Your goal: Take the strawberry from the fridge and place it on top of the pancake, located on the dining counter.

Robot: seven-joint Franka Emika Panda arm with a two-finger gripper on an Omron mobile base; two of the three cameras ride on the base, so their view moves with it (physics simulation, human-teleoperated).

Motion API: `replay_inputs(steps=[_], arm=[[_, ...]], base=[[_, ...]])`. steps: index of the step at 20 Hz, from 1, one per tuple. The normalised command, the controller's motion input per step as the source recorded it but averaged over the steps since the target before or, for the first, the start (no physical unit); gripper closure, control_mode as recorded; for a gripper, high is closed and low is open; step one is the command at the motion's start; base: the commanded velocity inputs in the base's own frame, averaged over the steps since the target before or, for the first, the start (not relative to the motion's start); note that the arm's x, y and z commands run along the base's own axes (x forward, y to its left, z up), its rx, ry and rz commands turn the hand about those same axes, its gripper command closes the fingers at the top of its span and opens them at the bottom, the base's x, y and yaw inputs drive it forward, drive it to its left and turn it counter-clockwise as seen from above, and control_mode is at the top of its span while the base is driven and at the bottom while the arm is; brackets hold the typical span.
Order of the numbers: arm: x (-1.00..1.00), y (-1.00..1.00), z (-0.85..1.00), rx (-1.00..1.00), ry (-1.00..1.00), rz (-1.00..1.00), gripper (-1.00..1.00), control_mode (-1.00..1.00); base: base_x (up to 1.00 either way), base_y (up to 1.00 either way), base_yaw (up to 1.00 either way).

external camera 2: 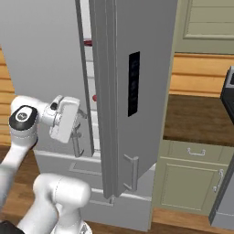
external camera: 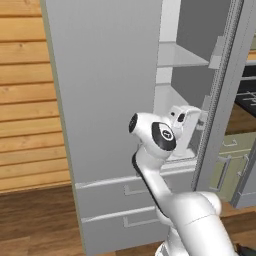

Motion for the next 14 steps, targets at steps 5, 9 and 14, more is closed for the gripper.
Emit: replay_inputs(steps=[5, 9, 14], arm=[[0.87, -0.55, 0.00, -0.05, 0.00, 0.00, -1.00, -1.00], [0.72, -0.60, 0.00, -0.01, 0.00, 0.01, -1.00, -1.00], [0.08, -0.76, 0.00, 0.00, -0.03, 0.02, -1.00, -1.00]], base=[[0.00, 0.00, 0.00], [0.00, 0.00, 0.00], [0.00, 0.00, 0.00]])
